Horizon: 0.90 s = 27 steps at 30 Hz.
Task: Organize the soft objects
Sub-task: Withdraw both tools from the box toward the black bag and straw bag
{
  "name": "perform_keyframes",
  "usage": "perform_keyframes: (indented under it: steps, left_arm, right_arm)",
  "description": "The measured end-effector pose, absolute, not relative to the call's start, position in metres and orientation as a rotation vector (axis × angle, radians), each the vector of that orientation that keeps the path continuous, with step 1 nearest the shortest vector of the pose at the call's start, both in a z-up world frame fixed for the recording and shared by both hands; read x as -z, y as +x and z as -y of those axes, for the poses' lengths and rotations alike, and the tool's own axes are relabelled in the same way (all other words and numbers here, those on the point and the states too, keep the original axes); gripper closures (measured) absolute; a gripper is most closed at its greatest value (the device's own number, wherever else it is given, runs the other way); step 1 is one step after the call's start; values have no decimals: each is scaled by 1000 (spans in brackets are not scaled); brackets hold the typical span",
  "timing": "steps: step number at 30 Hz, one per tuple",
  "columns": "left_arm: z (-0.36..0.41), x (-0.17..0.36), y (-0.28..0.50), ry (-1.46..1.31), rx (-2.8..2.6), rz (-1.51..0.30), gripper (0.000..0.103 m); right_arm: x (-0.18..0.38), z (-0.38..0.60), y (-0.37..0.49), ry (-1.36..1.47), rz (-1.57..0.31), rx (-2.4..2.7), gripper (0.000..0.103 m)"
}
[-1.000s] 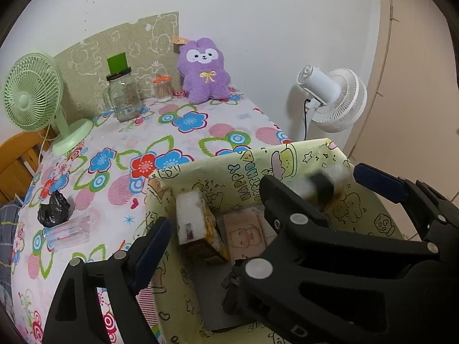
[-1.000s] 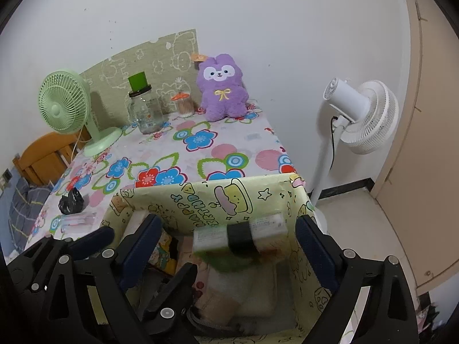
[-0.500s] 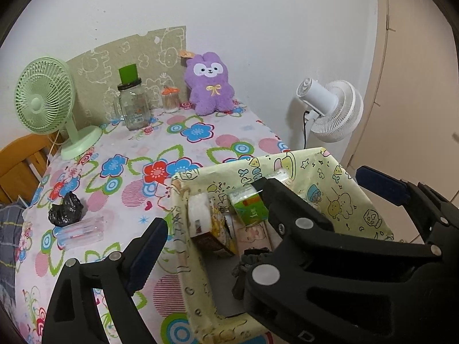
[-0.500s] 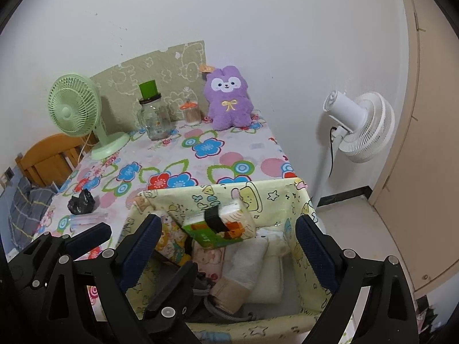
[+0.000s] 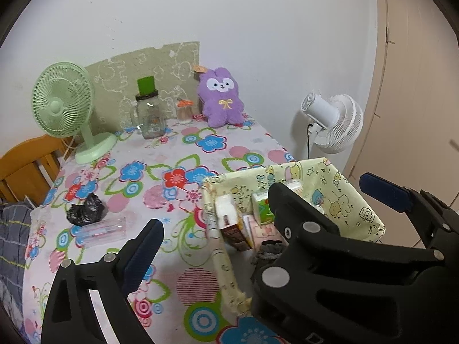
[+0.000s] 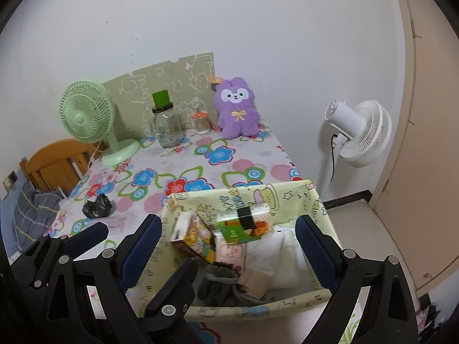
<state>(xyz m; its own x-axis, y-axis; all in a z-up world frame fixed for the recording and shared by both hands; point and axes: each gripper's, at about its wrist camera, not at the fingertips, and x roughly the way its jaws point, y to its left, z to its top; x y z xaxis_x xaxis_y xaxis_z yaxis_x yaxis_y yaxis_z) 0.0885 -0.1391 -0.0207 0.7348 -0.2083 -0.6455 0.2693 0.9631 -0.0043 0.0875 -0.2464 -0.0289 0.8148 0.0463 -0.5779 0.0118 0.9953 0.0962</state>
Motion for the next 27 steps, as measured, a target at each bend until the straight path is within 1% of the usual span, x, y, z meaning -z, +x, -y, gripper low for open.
perform_keyframes:
  steps: [27]
  left_arm:
    - [65,0,54,71,225,-612,2]
  right_arm:
    - [10,172,52,56,-575,-77,7]
